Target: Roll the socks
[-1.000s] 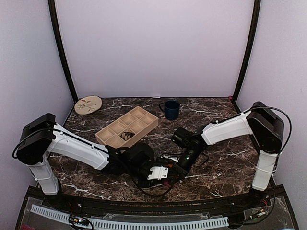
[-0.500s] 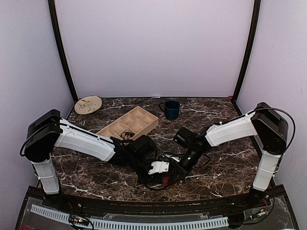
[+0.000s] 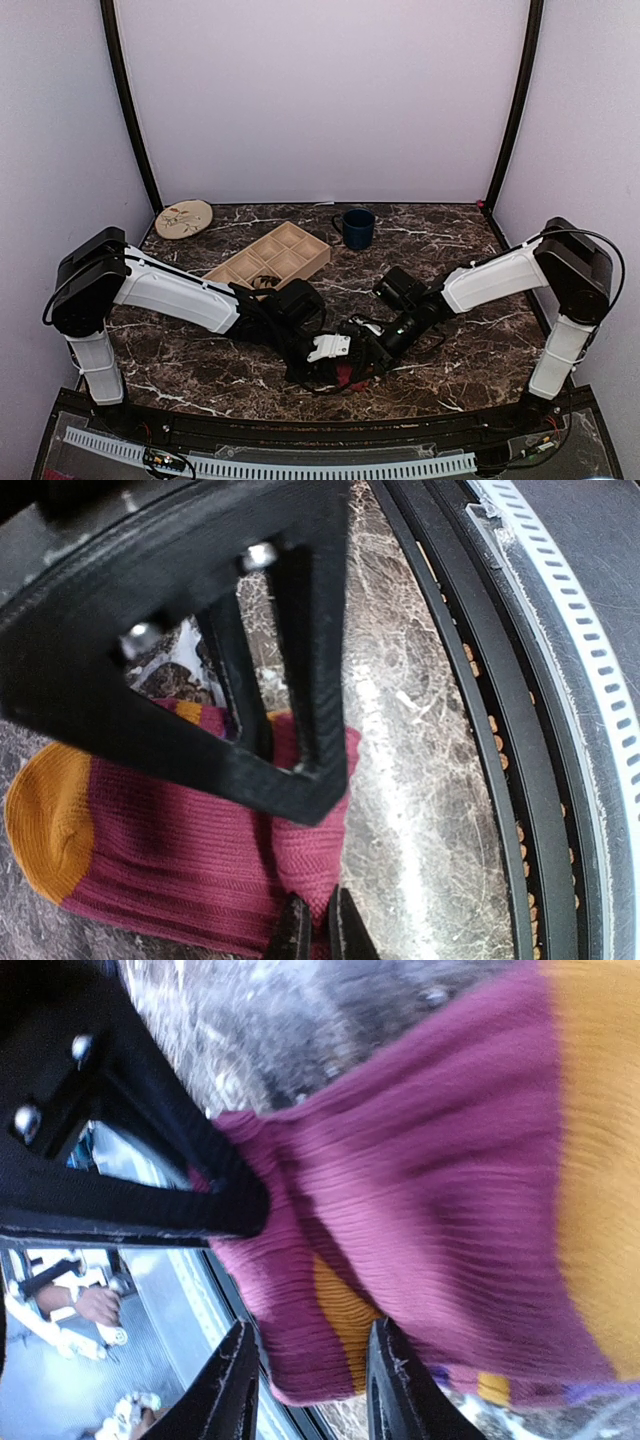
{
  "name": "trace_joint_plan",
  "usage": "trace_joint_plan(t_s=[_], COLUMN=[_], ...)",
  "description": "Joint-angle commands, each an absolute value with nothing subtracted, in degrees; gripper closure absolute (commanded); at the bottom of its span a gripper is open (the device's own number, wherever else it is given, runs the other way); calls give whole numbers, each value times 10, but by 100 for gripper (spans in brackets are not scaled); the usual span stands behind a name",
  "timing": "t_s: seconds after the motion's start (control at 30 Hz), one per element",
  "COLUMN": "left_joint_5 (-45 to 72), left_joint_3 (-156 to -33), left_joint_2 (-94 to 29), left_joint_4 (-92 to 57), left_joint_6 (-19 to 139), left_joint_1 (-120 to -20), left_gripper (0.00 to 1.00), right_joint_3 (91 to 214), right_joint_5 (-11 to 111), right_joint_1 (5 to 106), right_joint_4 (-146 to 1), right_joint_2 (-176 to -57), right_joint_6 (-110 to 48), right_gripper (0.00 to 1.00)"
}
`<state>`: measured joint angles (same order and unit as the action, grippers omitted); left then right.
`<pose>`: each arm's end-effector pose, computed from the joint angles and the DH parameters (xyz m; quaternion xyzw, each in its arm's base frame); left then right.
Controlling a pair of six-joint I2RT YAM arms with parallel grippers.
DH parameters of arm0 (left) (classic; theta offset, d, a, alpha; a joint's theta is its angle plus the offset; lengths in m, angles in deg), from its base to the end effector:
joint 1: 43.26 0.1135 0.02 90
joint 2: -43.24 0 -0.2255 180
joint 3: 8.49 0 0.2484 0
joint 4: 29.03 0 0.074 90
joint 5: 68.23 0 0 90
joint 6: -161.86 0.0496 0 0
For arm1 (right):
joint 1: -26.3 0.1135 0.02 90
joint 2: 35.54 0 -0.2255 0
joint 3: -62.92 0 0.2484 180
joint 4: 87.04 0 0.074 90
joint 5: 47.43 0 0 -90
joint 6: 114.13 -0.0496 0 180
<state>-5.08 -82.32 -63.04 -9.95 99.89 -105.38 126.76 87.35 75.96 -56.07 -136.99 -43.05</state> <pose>0.1515 -0.3343 0.1041 0.7043 0.5944 -0.3035 0.2421 0.1685 0.2524 0.0813 0.3091 -0.8573 -0.4060 0.0689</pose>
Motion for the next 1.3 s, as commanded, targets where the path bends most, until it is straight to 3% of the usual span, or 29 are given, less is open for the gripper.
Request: trace_joint_plan(t_s=[0.0, 0.4, 0.7, 1.03, 1.27], left_joint_5=[-72, -85, -117, -172, -202], left_joint_3=[-829, -838, -876, -941, -969], left_joint_2=[-618, -627, -661, -729, -758], left_joint_4=[-71, -68, -45, -5, 14], left_joint_6=[992, 987, 983, 968, 958], left_joint_1=[-1051, -1046, -1038, -1023, -1002], left_gripper=[98, 98, 99, 100, 100], right_joint_3=[1234, 1197, 1183, 1153, 1129], right_joint_5=[849, 790, 612, 366, 269], right_joint_1=[742, 734, 748, 868, 938], right_joint_4=[-606, -664, -580, -523, -506], right_joint_2=[-1351, -1274, -1152, -1053, -1006], right_joint_6=[-486, -564, -572, -609, -639], right_gripper=[65, 64, 64, 65, 66])
